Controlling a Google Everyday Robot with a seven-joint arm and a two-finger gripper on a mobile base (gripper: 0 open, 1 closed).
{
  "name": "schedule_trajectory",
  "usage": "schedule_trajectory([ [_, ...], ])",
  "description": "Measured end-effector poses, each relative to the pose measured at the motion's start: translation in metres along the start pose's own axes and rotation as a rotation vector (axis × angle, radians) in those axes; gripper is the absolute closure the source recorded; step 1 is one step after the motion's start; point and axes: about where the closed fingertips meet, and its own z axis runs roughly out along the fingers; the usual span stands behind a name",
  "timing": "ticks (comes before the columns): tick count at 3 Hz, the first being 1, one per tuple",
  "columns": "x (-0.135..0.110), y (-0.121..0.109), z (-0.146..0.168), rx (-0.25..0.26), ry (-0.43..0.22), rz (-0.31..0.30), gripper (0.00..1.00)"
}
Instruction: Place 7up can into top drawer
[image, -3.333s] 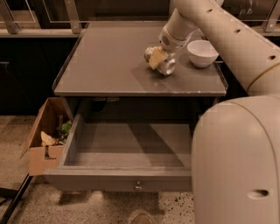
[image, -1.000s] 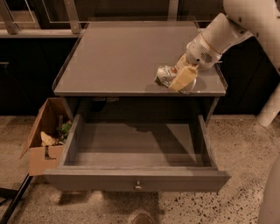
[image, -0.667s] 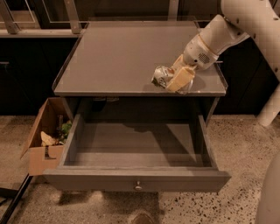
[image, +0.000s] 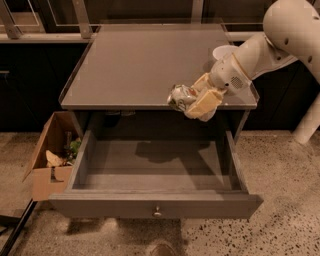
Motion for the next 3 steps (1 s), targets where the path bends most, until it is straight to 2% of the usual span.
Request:
schedule_trajectory([
  [1,-0.002,0.023,0.0,0.077,0.004,0.012,1.0],
  [2,0.003,0.042,0.003,0.219,0.06,0.04,1.0],
  [3,0.018,0.042,0.013,0.35,0.106,0.086,1.0],
])
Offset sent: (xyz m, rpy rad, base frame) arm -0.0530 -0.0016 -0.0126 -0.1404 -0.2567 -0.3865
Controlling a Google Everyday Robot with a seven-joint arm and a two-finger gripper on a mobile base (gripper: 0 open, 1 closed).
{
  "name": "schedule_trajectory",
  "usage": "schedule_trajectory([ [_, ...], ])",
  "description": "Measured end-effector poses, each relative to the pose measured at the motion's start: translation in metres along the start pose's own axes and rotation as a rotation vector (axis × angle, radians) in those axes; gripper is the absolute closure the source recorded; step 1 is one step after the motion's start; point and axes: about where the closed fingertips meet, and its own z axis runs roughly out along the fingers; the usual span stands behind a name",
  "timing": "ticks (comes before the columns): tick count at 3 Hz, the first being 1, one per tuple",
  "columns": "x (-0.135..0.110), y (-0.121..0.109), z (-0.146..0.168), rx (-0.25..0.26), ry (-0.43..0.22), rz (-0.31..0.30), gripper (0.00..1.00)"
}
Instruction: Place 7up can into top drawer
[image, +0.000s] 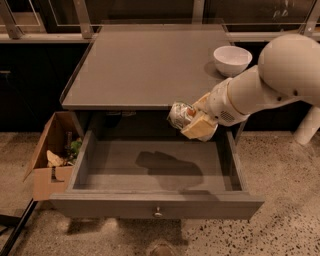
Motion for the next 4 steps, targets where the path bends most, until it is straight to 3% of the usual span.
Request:
schedule_trajectory([
  [1,0.037,-0.018,0.045,0.042,0.017,0.076,1.0],
  [2,0.037,-0.018,0.045,0.042,0.017,0.076,1.0],
  [3,0.053,-0.013,0.06,0.033,0.028,0.117,1.0],
  [4,0.089,-0.002,0.096,0.001,0.03,0.204,1.0],
])
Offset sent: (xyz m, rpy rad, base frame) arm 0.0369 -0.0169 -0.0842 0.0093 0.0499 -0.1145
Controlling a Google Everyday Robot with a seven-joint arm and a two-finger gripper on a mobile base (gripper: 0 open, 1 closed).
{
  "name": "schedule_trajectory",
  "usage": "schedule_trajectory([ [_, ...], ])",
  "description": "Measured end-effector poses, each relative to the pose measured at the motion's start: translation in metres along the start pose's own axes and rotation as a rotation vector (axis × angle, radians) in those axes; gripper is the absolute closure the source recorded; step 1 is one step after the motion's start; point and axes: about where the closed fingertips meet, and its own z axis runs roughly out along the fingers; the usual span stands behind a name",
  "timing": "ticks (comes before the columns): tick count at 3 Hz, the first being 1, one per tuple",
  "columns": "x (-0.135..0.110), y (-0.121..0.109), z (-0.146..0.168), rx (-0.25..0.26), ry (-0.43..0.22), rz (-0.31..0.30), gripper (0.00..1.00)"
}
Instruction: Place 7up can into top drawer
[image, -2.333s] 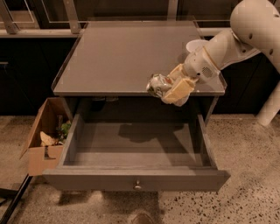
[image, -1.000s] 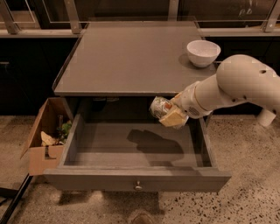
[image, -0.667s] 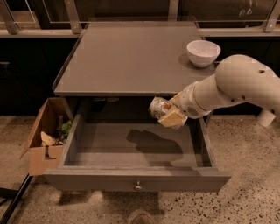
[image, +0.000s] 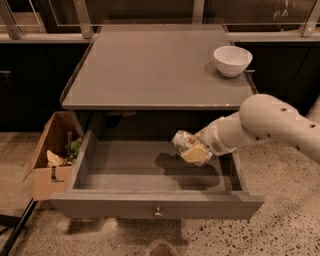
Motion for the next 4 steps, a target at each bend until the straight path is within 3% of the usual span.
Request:
schedule_trajectory([
  [2,0.042,0.009,0.056,-0.054,0.009,0.077,1.0],
  [3,0.055,0.009,0.084,-0.113,0.039,0.089,0.84],
  [4,0.056,0.011,0.088,-0.123,0.042,0.091,0.61],
])
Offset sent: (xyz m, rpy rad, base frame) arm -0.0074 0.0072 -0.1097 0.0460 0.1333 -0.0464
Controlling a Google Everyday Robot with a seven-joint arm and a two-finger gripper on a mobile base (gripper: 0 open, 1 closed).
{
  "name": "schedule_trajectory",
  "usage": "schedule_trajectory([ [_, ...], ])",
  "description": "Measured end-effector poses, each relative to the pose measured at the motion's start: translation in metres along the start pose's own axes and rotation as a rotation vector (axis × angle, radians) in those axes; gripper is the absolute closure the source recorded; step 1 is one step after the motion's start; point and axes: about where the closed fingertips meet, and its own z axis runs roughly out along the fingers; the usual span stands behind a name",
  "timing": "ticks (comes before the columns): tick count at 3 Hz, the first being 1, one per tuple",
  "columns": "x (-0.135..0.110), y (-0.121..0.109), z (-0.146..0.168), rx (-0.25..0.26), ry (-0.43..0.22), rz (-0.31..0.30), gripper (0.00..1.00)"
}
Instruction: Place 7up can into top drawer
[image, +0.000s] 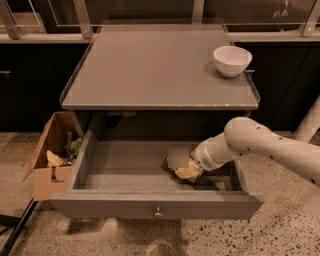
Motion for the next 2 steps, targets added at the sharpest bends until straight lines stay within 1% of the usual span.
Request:
schedule_trajectory([
  [2,0.0,0.0,0.0001,0.0,0.0,0.0,0.15],
])
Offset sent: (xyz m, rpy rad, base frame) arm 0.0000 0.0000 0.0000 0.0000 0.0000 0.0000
